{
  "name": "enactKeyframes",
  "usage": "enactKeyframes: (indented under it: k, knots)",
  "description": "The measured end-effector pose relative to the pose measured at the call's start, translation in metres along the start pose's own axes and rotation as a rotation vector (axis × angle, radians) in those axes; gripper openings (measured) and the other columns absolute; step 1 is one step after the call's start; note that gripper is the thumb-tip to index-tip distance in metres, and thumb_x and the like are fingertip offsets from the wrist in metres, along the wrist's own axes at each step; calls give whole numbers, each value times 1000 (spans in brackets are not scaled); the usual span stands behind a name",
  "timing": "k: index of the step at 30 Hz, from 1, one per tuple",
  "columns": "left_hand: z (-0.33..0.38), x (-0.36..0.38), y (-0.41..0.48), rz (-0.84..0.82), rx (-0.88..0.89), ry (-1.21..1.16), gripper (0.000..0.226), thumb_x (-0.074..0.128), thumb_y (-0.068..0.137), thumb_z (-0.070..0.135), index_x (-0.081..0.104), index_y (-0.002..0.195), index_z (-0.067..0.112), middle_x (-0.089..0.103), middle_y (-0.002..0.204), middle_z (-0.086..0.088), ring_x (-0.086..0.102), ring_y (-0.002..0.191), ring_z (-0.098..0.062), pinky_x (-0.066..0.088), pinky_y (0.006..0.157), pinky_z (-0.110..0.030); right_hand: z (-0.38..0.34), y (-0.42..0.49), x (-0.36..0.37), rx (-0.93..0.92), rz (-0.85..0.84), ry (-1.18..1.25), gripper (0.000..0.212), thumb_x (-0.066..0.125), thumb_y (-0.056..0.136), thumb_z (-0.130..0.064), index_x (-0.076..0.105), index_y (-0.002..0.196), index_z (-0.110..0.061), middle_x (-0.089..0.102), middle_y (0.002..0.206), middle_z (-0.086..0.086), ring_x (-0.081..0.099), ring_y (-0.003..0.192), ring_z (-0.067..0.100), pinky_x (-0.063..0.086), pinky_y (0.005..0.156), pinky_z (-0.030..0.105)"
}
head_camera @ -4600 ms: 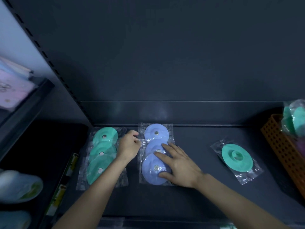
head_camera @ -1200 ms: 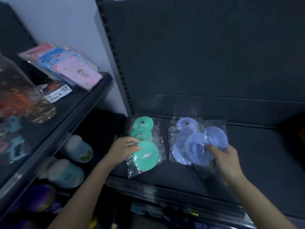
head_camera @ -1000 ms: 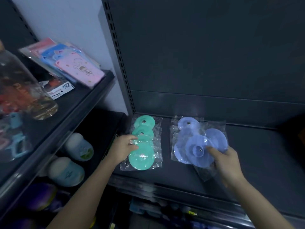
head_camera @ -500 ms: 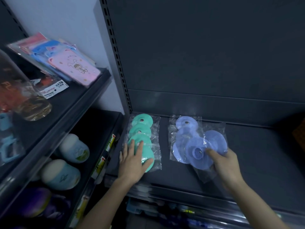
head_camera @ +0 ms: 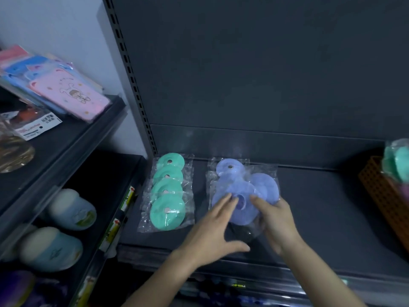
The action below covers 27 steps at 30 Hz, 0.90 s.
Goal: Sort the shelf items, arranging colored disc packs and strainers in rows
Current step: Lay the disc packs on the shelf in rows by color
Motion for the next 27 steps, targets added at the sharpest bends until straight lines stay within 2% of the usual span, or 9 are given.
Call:
enactKeyframes:
  k: [4,6,8,10,12,14,21,23,27]
  knots:
    - [6,12,9,38,-104,-141,108,69,64,63,4,145,33,20,139,32,23,123,13,24,95,-6,-6,-6,12,13,-137,104,26,62,90,-22,66,109,-4,68,106,24,66,99,40,53,85,48]
    - [9,3,12,131,-85,-259,74,66,74,43,28,137,34,39,122,38,43,103,15,32,81,-1,-9,-7,10,28,-161,130,28,58,92,-21,64,111,-3,68,108,23,67,99,39,56,79,43]
    - [2,-7,12,234,-128,-412,34,59,84,21,53,115,34,62,99,28,57,85,4,45,74,-13,-11,-7,3,46,-146,96,26,55,94,-18,63,113,-3,69,109,18,67,99,35,57,74,37]
    - [-20,-13,8,327,-285,-601,14,56,87,16,62,99,18,67,89,11,59,81,-9,50,81,-32,-13,-6,-8,57,-119,48,25,57,93,-17,61,115,-6,70,109,14,68,98,32,57,74,39]
    - [-39,-10,3,360,-432,-881,10,57,90,13,64,96,9,70,93,-1,64,87,-14,53,86,-39,-16,-6,-19,59,-90,11,27,62,90,-16,58,114,-6,70,107,15,69,93,36,58,73,49]
    - [-47,-10,1,366,-479,-1039,11,56,92,10,67,95,11,73,96,-4,68,94,-16,55,83,-33,-21,-6,-29,45,-71,-61,27,65,87,-17,56,111,-6,70,104,15,69,90,36,57,73,54]
    - [-50,-3,1,314,-509,-1193,17,53,89,-2,65,94,8,72,87,-8,67,72,-16,54,64,-27,-5,-14,-18,145,-339,-282,9,69,82,-7,73,86,-14,73,87,11,64,68,15,48,60,24]
    - [-48,6,2,268,-523,-1327,15,51,93,7,66,93,9,73,86,-9,67,69,-16,54,60,-26,0,-12,-18,139,-338,-379,8,74,78,-5,71,80,-12,73,80,9,62,65,16,48,59,24]
    - [-42,19,4,99,-492,-1366,36,53,91,41,70,106,13,71,108,-12,69,94,-24,56,72,-33,2,-3,-20,61,-330,-775,18,82,66,-17,67,75,-13,64,65,2,54,58,10,45,60,26]
Point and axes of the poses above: each hand's wrist, its own y-axis towards the middle knuckle, its own x-axis out of the palm, z = x × y, the point moved 10 cm from there along y, towards the middle knuckle
